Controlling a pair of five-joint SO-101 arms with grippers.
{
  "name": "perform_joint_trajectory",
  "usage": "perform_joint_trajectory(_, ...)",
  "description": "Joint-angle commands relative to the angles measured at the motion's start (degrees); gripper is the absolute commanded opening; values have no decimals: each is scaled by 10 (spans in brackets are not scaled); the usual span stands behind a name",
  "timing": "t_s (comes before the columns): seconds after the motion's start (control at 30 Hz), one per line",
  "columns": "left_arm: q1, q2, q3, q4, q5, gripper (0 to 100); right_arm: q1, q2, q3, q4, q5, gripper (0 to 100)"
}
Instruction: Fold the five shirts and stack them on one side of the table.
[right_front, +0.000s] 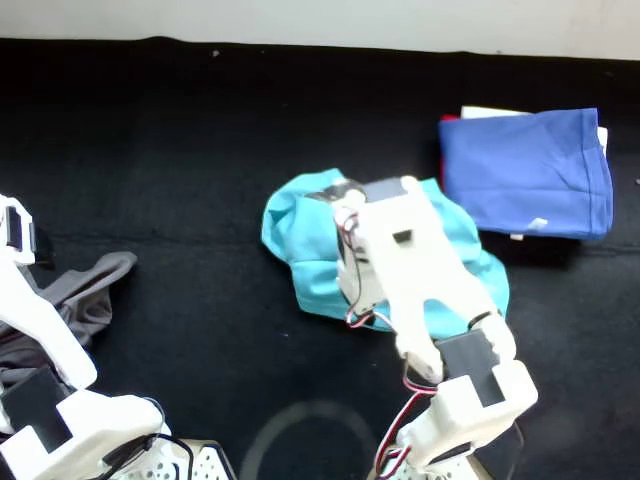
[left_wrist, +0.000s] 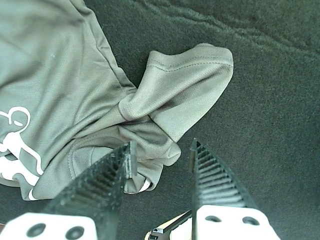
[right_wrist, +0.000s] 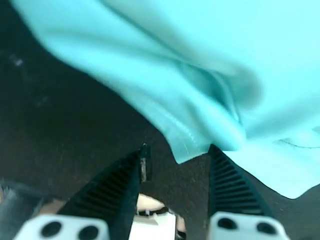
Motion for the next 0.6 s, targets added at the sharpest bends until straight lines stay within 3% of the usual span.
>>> perform_joint_trajectory(0.0, 7, -23, -2, -4, -4, 181, 13, -27, 30, -44, -24, 181)
perform_joint_trajectory(0.2, 7, -23, 3, -3, -4, 181, 13, -16, 41, -109, -21, 181)
perform_joint_trajectory(0.43, 7, -25, 46, -6, -4, 181, 14, 107, 25, -111, -21, 171)
perform_joint_trajectory(0.57, 7, -24, 47, -6, -4, 181, 28, 87, -32, -73, -23, 39)
